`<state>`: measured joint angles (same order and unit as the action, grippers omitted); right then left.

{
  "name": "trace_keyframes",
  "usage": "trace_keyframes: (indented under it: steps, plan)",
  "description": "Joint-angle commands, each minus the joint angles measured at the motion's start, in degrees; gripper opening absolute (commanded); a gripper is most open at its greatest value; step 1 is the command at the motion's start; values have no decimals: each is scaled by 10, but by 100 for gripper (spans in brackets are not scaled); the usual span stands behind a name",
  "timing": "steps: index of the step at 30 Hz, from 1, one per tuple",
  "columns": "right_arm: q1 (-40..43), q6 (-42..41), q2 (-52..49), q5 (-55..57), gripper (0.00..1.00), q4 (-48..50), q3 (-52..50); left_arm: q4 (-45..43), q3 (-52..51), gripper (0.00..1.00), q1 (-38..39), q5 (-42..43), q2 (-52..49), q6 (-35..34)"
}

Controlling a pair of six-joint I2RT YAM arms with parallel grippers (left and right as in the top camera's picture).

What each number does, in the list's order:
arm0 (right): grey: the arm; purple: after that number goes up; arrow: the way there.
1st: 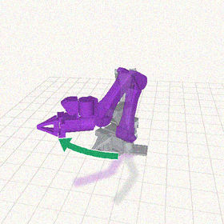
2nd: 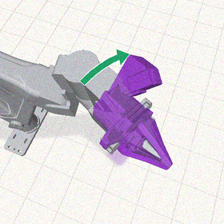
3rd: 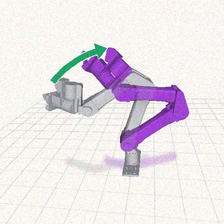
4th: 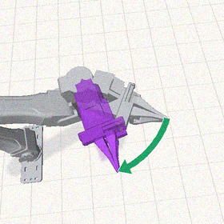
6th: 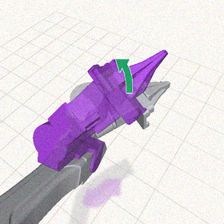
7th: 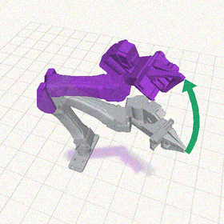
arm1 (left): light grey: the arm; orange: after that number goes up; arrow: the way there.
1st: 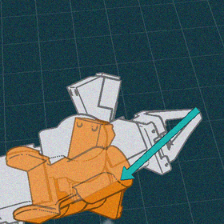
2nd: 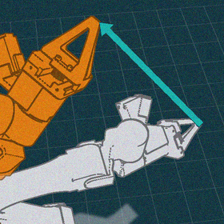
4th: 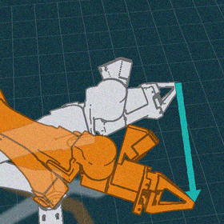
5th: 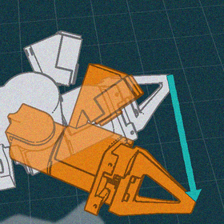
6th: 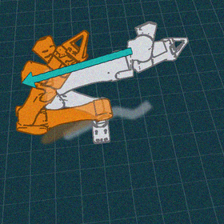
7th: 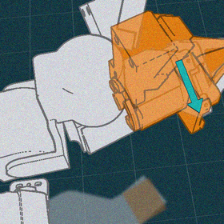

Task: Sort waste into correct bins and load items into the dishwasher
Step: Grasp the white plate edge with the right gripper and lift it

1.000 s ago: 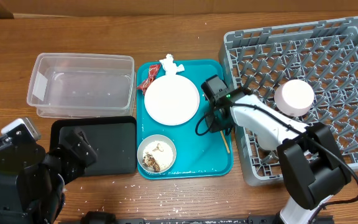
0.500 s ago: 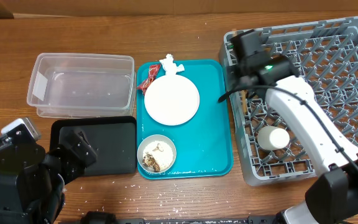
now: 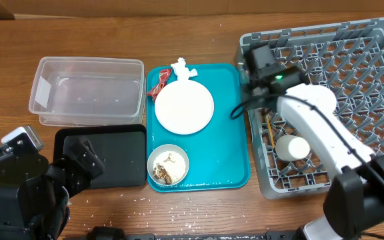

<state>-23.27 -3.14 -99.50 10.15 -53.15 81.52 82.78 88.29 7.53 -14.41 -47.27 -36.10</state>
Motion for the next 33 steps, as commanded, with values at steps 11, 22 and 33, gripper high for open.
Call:
trace_keyframes:
  steps: [11,22,33]
  plan:
    - [-88,-261,-163,-87,50,67,20,-1,8,100,1,-10,1,-8]
    - [-40,-261,-171,-126,4,40,35,0,8,100,1,-10,1,-8]
    - [-33,-189,2,-59,4,25,77,-1,8,100,1,-10,1,-8]
